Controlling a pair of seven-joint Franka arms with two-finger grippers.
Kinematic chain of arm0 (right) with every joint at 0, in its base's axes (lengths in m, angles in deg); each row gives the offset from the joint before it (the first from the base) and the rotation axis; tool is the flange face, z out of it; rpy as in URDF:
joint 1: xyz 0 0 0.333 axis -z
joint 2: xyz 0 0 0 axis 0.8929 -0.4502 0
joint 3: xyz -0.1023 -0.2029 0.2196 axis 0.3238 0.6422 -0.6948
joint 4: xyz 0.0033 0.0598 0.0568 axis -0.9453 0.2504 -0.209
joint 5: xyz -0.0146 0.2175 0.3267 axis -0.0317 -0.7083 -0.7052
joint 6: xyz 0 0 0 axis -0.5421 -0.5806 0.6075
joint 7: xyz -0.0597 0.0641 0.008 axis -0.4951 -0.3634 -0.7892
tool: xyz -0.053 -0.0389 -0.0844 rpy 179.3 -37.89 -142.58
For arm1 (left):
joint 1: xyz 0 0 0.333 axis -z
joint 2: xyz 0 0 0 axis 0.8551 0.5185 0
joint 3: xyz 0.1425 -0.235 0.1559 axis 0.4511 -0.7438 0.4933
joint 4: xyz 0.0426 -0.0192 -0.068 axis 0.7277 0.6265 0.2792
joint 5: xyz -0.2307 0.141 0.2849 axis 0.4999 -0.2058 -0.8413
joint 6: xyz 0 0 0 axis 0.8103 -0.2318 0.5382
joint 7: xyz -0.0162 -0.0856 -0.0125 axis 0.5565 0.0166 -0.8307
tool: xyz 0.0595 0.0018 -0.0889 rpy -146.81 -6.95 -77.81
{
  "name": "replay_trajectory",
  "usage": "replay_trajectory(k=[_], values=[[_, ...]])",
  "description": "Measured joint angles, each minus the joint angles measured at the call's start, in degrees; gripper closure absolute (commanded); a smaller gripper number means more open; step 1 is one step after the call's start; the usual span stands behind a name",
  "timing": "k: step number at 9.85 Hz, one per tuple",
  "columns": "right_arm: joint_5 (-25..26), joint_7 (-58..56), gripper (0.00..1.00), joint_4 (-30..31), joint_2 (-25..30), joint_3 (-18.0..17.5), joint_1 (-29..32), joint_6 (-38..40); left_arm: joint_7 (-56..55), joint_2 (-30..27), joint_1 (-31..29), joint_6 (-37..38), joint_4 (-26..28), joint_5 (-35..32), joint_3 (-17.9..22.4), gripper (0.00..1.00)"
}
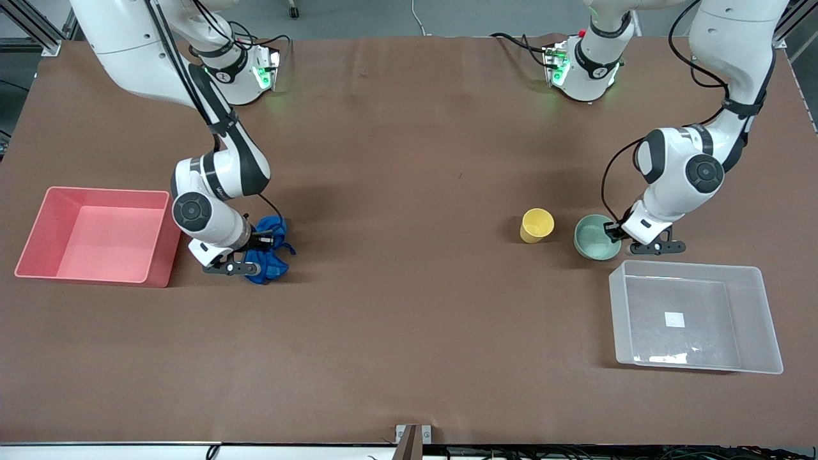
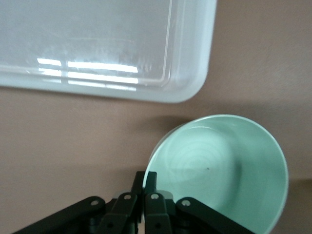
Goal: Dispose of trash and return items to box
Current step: 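Grasp the blue cloth with the right gripper while the left gripper grasps the bowl, then carry the cloth into the pink bin while the left gripper carries the bowl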
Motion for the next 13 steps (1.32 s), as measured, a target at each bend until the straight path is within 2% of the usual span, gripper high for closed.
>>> replay_trajectory(k=[2,4,5,6,8,10,11,13], values=[[0.0,0.7,0.99,-1.5,0.5,0.2,0.1,2.3,0.0,-5.1,0.0,8.9,-3.3,0.0,0.0,0.99],[0.0,0.7,0.99,-8.9,3.4,0.9,1.0,17.7,0.0,-8.0,0.1,17.9,-10.4,0.0,0.0,0.99],[0.1,0.2,0.99,-12.9,6.3,1.0,2.7,24.2,0.0,-7.7,0.1,19.5,-14.1,0.0,0.0,1.00],[0.2,-2.1,0.99,-15.8,9.6,1.1,5.1,29.0,0.0,-6.0,0.1,19.9,-17.9,0.0,0.0,1.00],[0.4,-13.4,0.99,-17.2,14.3,1.5,13.1,32.3,0.0,1.7,0.2,20.5,-27.5,0.0,0.4,1.00],[0.5,-26.5,0.99,-17.0,14.5,1.7,22.1,31.8,1.8,9.3,0.1,23.0,-37.3,1.9,2.1,1.00],[0.5,-31.9,0.99,-16.7,14.1,1.7,25.8,30.5,5.1,12.4,0.3,23.8,-41.3,5.1,3.6,1.00],[0.5,-39.8,0.99,-15.3,13.2,1.7,30.9,26.5,11.7,19.2,0.3,24.5,-47.9,9.7,9.7,0.99]])
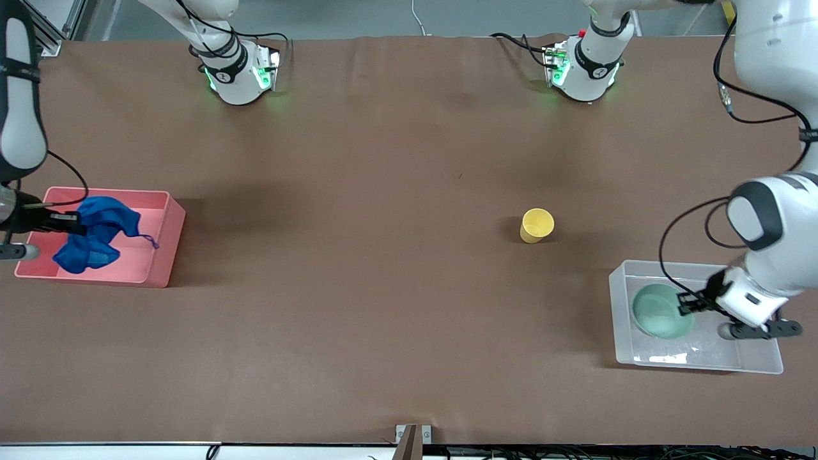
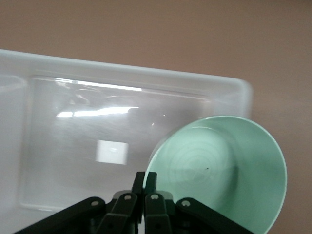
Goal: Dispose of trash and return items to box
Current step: 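Carry the cloth into the pink bin while the left gripper carries the bowl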
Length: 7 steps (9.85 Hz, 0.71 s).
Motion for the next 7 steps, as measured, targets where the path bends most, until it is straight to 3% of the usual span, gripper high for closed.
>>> replay_trajectory(k=[3,4,5,6,7], values=[[0.0,-6.8,0.96,6.4,-2.4,0.0,4.5,-12.1,4.0,6.8,-0.9,0.2,-4.7,2.0,2.3,0.90],[0.0,-7.6,0.69,8.8,-3.9,-0.1,5.4,-15.6,4.0,7.3,-0.7,0.4,-4.4,2.1,2.3,0.90],[0.0,-7.7,0.07,10.7,-5.4,-0.1,5.6,-18.7,4.0,7.7,-0.5,0.0,-4.0,2.1,2.3,0.86],[0.0,-7.7,0.00,12.0,-6.5,-0.3,5.6,-21.4,4.0,8.5,-0.2,-0.5,-3.8,2.1,2.3,0.71],[0.0,-7.7,0.00,12.8,-7.1,-0.6,5.6,-23.0,4.0,9.0,-0.1,-0.8,-3.7,2.1,2.3,0.24]])
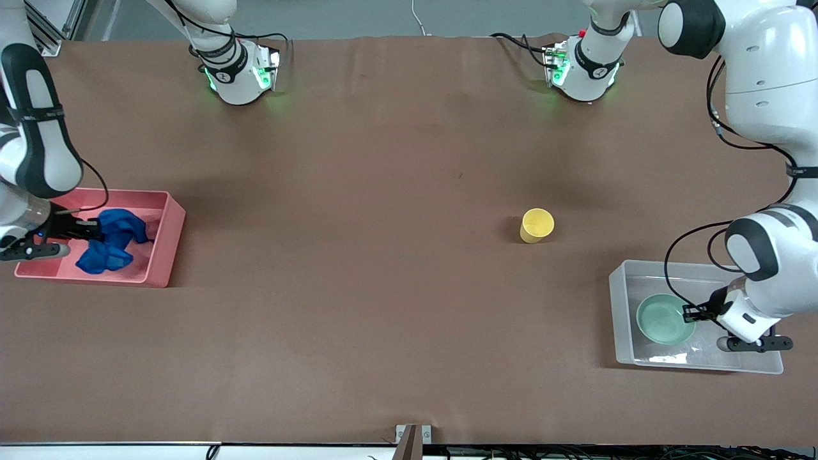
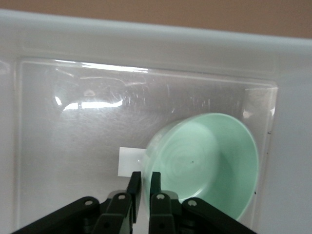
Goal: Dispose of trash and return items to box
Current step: 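Carry the cloth into the pink bin while the left gripper carries the bowl, then release the cloth and bowl, raising both grippers out of the bins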
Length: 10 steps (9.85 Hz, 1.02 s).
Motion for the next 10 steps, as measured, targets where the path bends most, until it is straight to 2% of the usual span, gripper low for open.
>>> replay_trajectory(k=[1,3,5,8,10], values=[[0.0,0.0,0.00,0.5,-0.1,-0.3,0.0,-0.4,0.0,0.0,0.0,-0.2,-0.1,0.0,0.1,0.10],[0.0,0.0,0.00,0.4,0.3,-0.7,-0.3,-0.4,0.0,-2.7,-0.2,2.5,-0.8,0.0,0.5,0.00],[-0.1,6.7,0.00,-0.5,4.1,-1.1,-3.4,1.9,0.1,-10.4,0.1,8.6,-1.5,-1.1,0.0,0.00],[0.0,20.5,0.00,-3.0,13.0,-1.3,-11.2,12.2,-3.3,-22.5,1.3,19.8,-0.7,-4.7,-4.6,0.00],[0.0,25.2,0.00,-9.6,15.9,-1.4,-13.8,23.0,-6.3,-31.7,2.6,22.3,6.1,-6.6,-5.9,0.00]])
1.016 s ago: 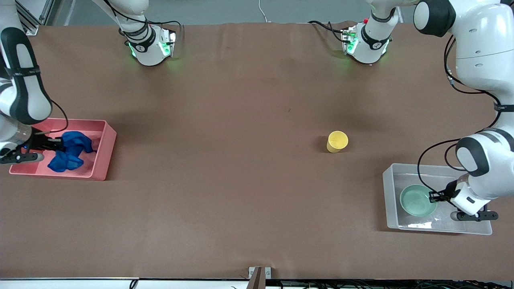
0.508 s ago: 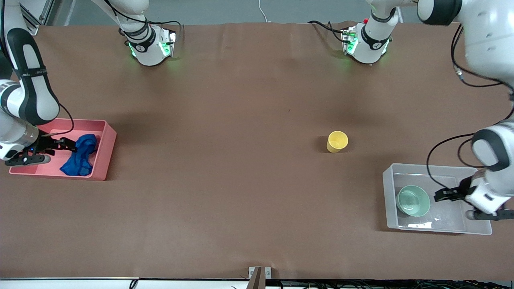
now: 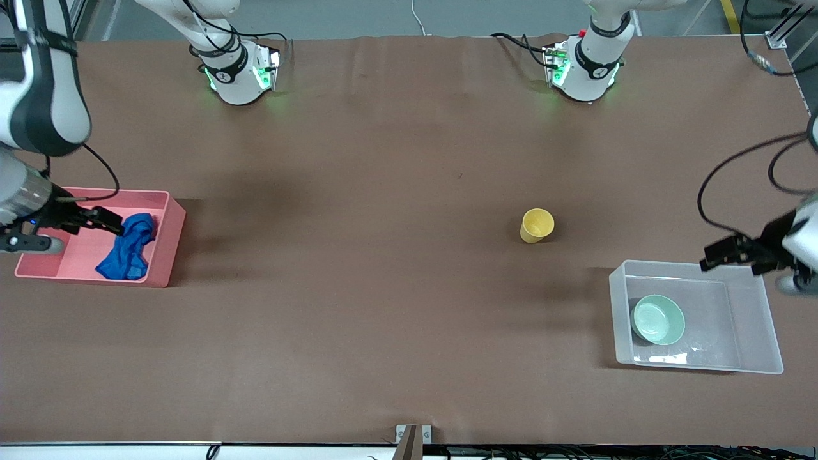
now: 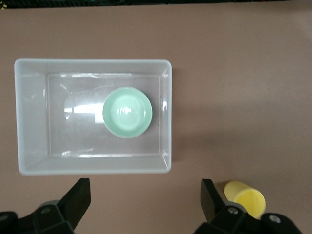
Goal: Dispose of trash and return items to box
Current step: 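Release the cloth and bowl, raising both grippers out of the bins, then move the left gripper over to the yellow cup while the right gripper retracts, then close the left gripper on the yellow cup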
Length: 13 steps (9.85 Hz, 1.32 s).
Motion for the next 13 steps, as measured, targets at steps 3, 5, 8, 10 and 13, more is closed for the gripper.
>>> replay_trajectory(k=[3,5,8,10,13], values=[[0.0,6.5,0.00,-12.2,0.5,0.0,-3.0,16.7,-10.3,-12.1,-0.1,-3.1,16.5,-5.0,-7.9,0.00],[-0.1,6.8,0.00,-21.7,0.9,0.6,-2.9,27.8,-16.3,-15.1,0.0,-15.6,29.1,-5.2,-12.4,0.00],[-0.9,4.6,0.00,-23.1,4.5,1.1,-1.7,32.5,-19.1,-12.7,0.0,-29.2,40.6,-5.2,-17.0,0.00],[-0.9,4.0,0.00,-21.2,6.4,1.0,-2.4,31.5,-19.2,-5.7,0.0,-36.9,42.1,-5.2,-19.3,0.00],[-0.8,2.6,0.00,-21.1,6.4,3.2,-4.2,31.1,-19.2,1.9,0.0,-39.1,42.1,-7.0,-20.4,0.04]])
